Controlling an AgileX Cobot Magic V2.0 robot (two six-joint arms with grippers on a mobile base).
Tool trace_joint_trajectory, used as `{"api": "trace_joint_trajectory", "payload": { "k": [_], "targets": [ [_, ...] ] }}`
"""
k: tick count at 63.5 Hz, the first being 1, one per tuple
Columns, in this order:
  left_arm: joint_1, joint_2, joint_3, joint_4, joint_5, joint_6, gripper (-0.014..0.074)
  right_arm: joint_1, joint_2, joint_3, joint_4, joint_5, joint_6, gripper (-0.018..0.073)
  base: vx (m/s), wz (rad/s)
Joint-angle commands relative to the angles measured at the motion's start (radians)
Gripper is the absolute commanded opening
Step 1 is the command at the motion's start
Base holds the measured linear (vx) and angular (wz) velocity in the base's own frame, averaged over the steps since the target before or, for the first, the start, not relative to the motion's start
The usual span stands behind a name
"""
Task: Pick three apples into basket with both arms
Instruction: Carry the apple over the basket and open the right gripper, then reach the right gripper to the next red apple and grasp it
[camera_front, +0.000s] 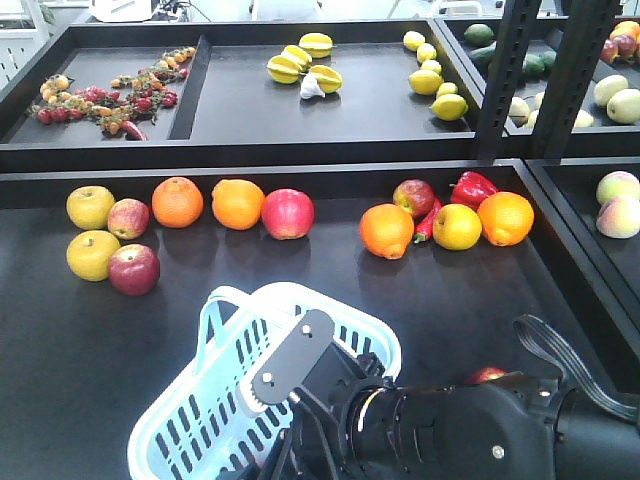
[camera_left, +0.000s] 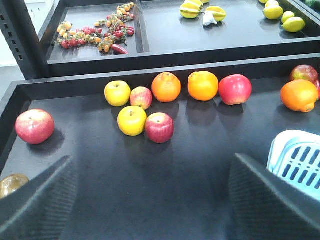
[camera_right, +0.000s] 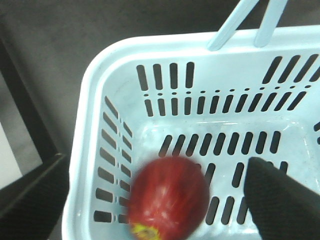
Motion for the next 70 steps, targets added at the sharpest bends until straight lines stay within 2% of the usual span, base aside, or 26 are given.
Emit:
{"api": "trace_joint_trajectory", "payload": {
  "k": [1, 13, 28, 33, 38, 44, 47, 52, 59, 70],
  "targets": [
    [-0.005, 0.01, -0.023, 0.031, -0.051, -0.005, 0.0586, -0.002, -0.029, -0.026, 0.007, -0.047, -0.012, 0.0722, 0.0, 0.0],
    [-0.005, 0.01, -0.023, 0.031, -0.051, -0.005, 0.0586, -0.002, -0.067, -0.027, 0.007, 0.018, 0.004, 0.0712, 0.0, 0.0],
    [-0.005, 0.01, -0.023, 0.031, -0.051, -0.005, 0.0586, -0.005, -0.206, -0.027, -0.016, 0.213, 0.049, 0.0687, 0.0, 0.0],
    [-0.005, 0.01, -0.023, 0.031, -0.051, -0.005, 0.0586, -0.005, -0.254, -0.027, -0.095, 0.269, 0.151, 0.0684, 0.0, 0.0],
    [-0.005, 0.01, -0.023, 0.031, -0.051, -0.005, 0.0586, -0.02, -0.288, -0.027, -0.242, 0.334, 0.296, 0.068, 0.0, 0.0],
    [-0.005, 0.01, -0.023, 0.031, -0.051, -0.005, 0.0586, -0.078, -0.312, -0.027, -0.425, 0.439, 0.488, 0.0673, 0.0, 0.0],
    [-0.005, 0.01, -0.023, 0.031, -0.051, -0.005, 0.0586, -0.116, -0.323, -0.027, -0.529, 0.498, 0.561, 0.0667, 0.0, 0.0],
    [-0.005, 0.01, -0.023, 0.031, -0.051, -0.005, 0.0586, -0.188, -0.342, -0.026, -0.645, 0.568, 0.636, 0.0656, 0.0, 0.0],
    [-0.005, 0.01, -0.023, 0.031, -0.051, -0.005, 0.0586, -0.299, -0.355, -0.026, -0.734, 0.584, 0.65, 0.0633, 0.0, 0.0],
    [-0.005, 0.01, -0.023, 0.031, -0.051, -0.005, 0.0586, -0.528, -0.35, -0.026, -0.758, 0.543, 0.619, 0.06, 0.0, 0.0]
  ]
}}
